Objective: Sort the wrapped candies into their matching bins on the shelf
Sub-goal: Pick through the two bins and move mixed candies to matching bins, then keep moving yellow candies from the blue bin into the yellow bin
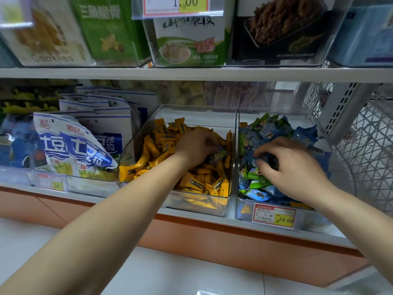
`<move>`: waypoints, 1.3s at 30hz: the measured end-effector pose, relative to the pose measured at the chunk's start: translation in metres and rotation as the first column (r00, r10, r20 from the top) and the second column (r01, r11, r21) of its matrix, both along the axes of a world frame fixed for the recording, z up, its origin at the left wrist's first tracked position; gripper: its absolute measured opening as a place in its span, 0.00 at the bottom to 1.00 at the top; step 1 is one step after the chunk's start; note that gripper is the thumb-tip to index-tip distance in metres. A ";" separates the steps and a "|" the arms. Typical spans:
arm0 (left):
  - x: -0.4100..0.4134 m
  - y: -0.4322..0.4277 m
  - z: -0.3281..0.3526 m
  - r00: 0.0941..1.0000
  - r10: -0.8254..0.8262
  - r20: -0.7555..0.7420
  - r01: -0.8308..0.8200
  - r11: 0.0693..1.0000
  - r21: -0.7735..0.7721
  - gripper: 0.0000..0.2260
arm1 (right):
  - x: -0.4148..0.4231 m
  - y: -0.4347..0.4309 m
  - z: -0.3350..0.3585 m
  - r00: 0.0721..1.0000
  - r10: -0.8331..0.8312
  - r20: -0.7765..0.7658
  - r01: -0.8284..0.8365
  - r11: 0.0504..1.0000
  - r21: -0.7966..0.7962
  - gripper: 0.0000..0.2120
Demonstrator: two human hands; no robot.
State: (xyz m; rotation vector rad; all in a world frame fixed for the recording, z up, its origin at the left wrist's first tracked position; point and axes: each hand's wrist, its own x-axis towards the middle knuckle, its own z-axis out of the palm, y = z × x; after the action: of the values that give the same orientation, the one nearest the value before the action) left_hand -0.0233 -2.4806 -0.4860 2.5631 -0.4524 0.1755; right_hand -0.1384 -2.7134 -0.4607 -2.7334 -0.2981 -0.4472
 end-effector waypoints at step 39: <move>-0.041 0.036 0.019 0.976 -0.219 -0.017 0.199 0.849 0.488 0.12 | 0.001 -0.019 0.014 0.959 -0.258 0.113 0.281 0.900 -0.332 0.26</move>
State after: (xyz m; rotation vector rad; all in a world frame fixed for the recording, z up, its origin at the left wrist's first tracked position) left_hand -0.0644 -2.4448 -0.4667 2.9755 -0.8865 0.0312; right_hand -0.1373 -2.7321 -0.4464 -3.1265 -0.0076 -0.6115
